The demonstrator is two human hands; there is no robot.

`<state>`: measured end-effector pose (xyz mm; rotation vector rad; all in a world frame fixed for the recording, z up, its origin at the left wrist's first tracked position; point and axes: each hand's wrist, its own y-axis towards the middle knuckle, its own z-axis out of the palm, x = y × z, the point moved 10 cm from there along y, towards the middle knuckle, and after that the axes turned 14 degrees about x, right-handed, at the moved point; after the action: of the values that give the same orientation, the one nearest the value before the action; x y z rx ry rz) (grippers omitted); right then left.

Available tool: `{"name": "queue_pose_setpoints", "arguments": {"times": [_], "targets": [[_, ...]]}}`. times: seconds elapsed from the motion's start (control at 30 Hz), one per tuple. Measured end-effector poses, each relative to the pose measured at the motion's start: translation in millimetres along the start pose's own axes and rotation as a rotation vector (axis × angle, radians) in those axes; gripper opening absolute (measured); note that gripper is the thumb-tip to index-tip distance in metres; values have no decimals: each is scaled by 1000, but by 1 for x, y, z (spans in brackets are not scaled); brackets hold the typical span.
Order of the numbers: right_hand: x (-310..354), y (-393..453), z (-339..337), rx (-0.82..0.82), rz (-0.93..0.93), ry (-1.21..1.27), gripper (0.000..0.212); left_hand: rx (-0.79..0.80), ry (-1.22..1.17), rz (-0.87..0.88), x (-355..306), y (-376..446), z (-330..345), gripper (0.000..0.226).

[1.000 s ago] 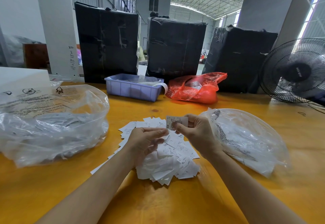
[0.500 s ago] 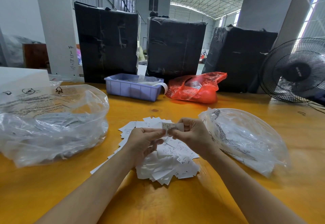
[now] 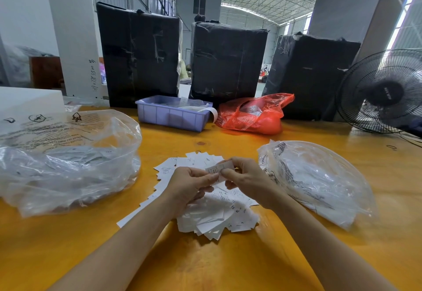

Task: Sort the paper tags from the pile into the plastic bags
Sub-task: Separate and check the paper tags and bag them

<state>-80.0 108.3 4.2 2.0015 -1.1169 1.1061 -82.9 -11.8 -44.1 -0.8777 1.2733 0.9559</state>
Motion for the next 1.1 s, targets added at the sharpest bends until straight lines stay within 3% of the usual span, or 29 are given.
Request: {"name": "queue_pose_setpoints", "arguments": {"times": [0.27,0.37,0.5,0.67,0.83,1.1], "targets": [[13,-2,30,247,35,-127,33,-57,-21,32,-1,-1,-2,14],[13,0,20,98,15,-46,48,-123,-122,32,-1,-2,-7,17],[8,-3,2,-116,-20,175,40,-170,-237,46,-3,-4,-8,30],[16,-2,11,-92,-74,125,34,-206,-226,79,-6,-6,-8,35],[10,-1,15,-53,-76,287,26,-196,-204,86,-6,-5,-9,34],[-7,-6,-15,-216,-20,329,6,-83,-125,-12,-7,1,-10,28]]}}
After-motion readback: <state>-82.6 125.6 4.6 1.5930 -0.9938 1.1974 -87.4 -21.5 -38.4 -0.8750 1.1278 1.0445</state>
